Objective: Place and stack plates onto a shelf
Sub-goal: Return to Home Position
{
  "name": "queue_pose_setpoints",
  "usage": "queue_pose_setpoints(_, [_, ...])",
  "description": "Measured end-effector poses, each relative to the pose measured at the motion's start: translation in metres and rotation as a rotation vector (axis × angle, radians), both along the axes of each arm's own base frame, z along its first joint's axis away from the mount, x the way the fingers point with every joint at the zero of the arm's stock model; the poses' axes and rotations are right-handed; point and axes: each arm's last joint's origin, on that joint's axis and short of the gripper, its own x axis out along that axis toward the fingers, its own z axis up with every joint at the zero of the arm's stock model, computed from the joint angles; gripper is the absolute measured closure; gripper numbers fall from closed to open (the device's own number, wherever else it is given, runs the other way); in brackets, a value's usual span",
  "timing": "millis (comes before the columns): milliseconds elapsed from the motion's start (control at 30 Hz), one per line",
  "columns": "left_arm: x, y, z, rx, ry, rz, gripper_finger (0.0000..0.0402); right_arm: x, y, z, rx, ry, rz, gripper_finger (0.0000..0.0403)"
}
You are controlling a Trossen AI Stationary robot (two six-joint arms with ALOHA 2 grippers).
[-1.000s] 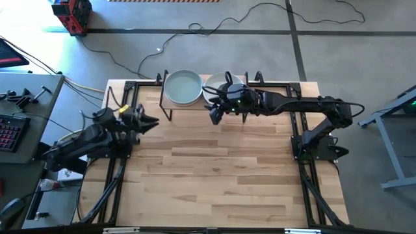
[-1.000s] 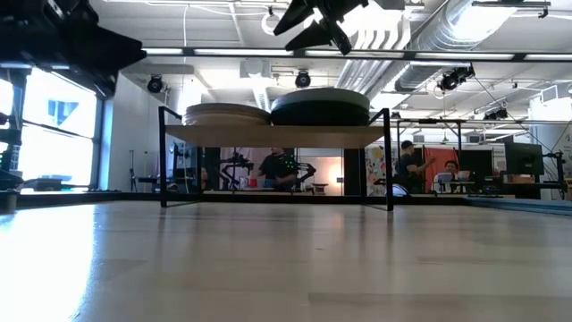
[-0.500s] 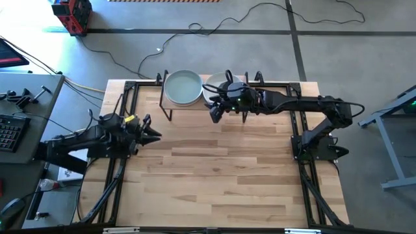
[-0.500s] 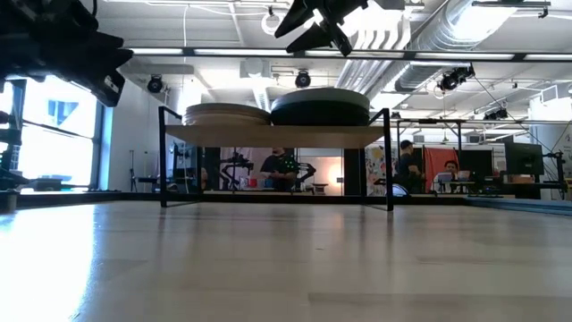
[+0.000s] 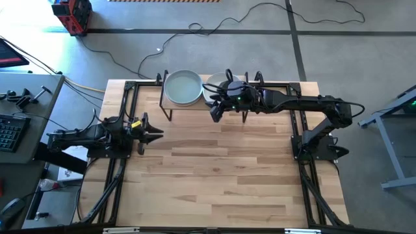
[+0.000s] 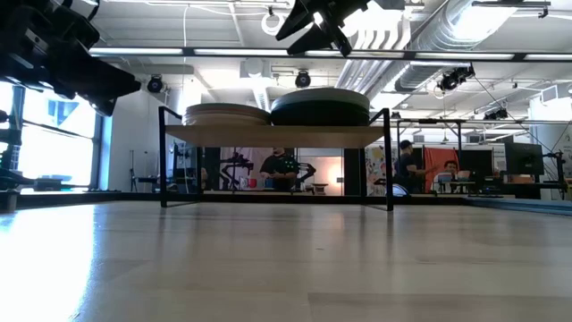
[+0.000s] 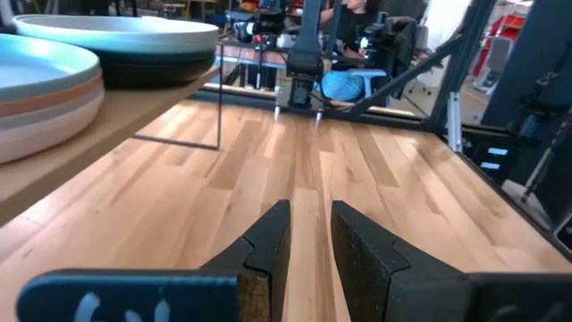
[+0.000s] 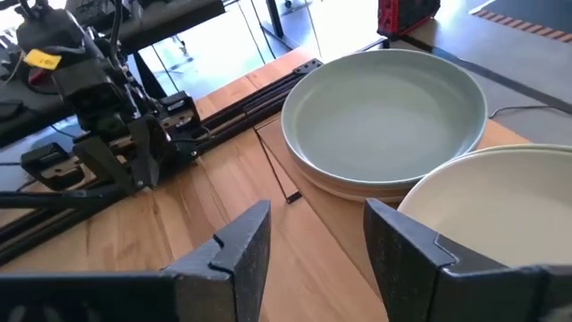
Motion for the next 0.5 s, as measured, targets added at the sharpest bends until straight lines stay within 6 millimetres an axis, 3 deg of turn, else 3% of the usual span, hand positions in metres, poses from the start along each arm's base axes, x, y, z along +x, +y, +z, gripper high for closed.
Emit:
queue_pose_setpoints(267, [0.001, 0.001, -0.001, -0.016, 0.017, 0.022, 0.0330, -0.006, 0.001, 0.008, -0.063, -0.001, 0.012, 0.0243])
queue_pose_setpoints(500, [0.001, 0.001, -0.001, -0.016, 0.017, 0.023, 0.0330, -0.037, 0.005, 0.041, -0.172, -0.048, 0.044, 0.0243])
